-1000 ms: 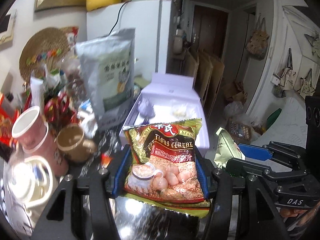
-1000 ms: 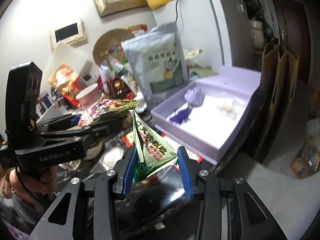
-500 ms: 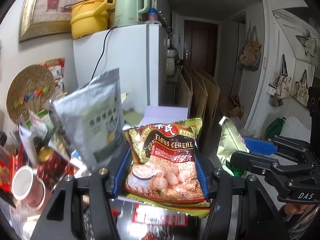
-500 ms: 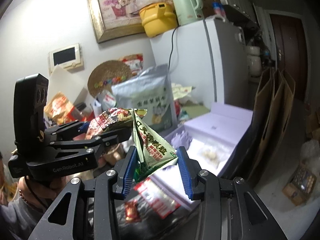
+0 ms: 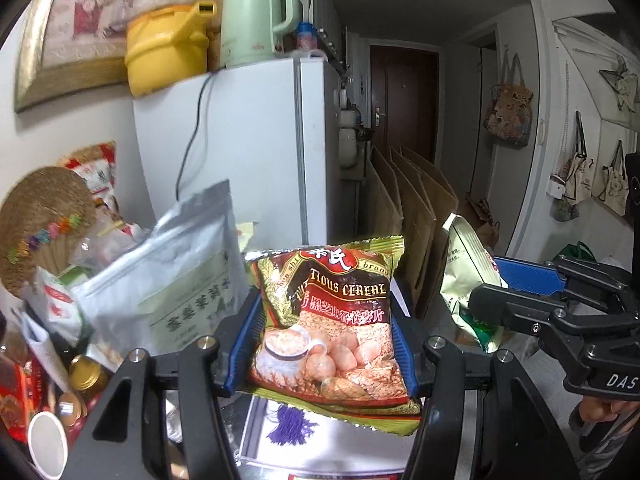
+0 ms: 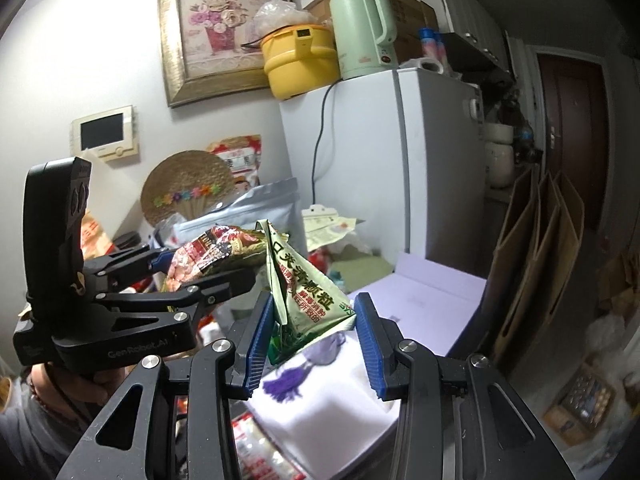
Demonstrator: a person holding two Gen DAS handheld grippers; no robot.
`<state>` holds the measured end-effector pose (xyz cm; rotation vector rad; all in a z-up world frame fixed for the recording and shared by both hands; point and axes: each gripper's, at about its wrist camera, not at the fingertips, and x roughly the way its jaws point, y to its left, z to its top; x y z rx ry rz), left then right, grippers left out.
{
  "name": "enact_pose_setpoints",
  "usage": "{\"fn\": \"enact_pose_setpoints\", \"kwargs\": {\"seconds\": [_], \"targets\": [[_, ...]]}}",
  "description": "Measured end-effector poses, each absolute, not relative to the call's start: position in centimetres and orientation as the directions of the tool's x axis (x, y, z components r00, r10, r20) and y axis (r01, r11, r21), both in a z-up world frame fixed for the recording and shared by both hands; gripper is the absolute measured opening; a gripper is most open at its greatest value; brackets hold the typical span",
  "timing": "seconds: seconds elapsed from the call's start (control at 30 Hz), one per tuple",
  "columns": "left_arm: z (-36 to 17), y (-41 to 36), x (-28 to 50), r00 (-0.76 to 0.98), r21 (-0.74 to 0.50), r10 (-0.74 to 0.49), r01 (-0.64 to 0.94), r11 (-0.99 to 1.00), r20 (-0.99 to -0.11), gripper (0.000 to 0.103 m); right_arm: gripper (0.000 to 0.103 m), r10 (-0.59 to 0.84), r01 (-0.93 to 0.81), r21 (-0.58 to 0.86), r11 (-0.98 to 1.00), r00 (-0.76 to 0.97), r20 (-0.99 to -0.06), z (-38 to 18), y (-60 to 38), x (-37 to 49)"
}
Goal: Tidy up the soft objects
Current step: 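Carry the green packet and cereal bag over the lavender box with both grippers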
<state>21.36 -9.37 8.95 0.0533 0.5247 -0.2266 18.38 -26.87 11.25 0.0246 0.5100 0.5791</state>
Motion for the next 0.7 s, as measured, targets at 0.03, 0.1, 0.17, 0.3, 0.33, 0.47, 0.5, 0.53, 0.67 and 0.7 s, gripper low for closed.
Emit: {"fn": "enact_pose_setpoints", "kwargs": {"seconds": [0.03,0.1,0.17,0.3,0.33,0.47,0.5,0.53,0.67,0.7], "targets": [[8.7,-9.4,22.0,0.835,-0.013,-0.202,0.227,0.974,-0.512,0.057,0.040,0.531,-0.517,0.168,0.839,0.713,-0.458,11.2,-26.8,19.0],[8.1,-9.4,23.4,0.829,-0.014,-0.191,0.217,0.976,-0.526,0.057,0.040,0.532,-0.517,0.172,0.838,0.709,-0.463,11.0,-26.7,20.0],[7.6,-9.5,24.5,0.822,-0.010,-0.181,0.209,0.978,-0.540,0.057,0.040,0.526,-0.510,0.174,0.842,0.707,-0.472,10.7,-26.5,21.2],[6.7,-9.5,26.1,0.819,-0.001,-0.157,0.188,0.982,-0.551,0.057,0.040,0.516,-0.500,0.177,0.847,0.697,-0.498,10.0,-26.3,23.1],[6.4,-9.5,26.4,0.820,0.004,-0.152,0.185,0.983,-0.552,0.057,0.040,0.513,-0.498,0.176,0.849,0.694,-0.505,9.7,-26.2,23.5],[5.4,-9.4,27.7,0.815,0.027,-0.111,0.154,0.988,-0.569,0.057,0.040,0.489,-0.482,0.161,0.861,0.698,-0.524,8.9,-25.9,24.9],[5.1,-9.4,27.9,0.813,0.031,-0.105,0.149,0.988,-0.572,0.057,0.040,0.478,-0.478,0.149,0.866,0.702,-0.528,8.6,-25.7,25.1],[4.8,-9.4,28.2,0.811,0.033,-0.101,0.147,0.989,-0.577,0.057,0.040,0.473,-0.477,0.142,0.867,0.702,-0.533,8.3,-25.6,25.3],[3.2,-9.8,29.0,0.789,0.059,-0.072,0.136,0.989,-0.610,0.057,0.040,0.457,-0.464,0.142,0.874,0.687,-0.565,6.8,-25.2,26.5],[2.9,-9.8,29.2,0.783,0.059,-0.071,0.136,0.989,-0.619,0.057,0.040,0.441,-0.454,0.131,0.881,0.691,-0.573,6.4,-25.1,26.7]]}}
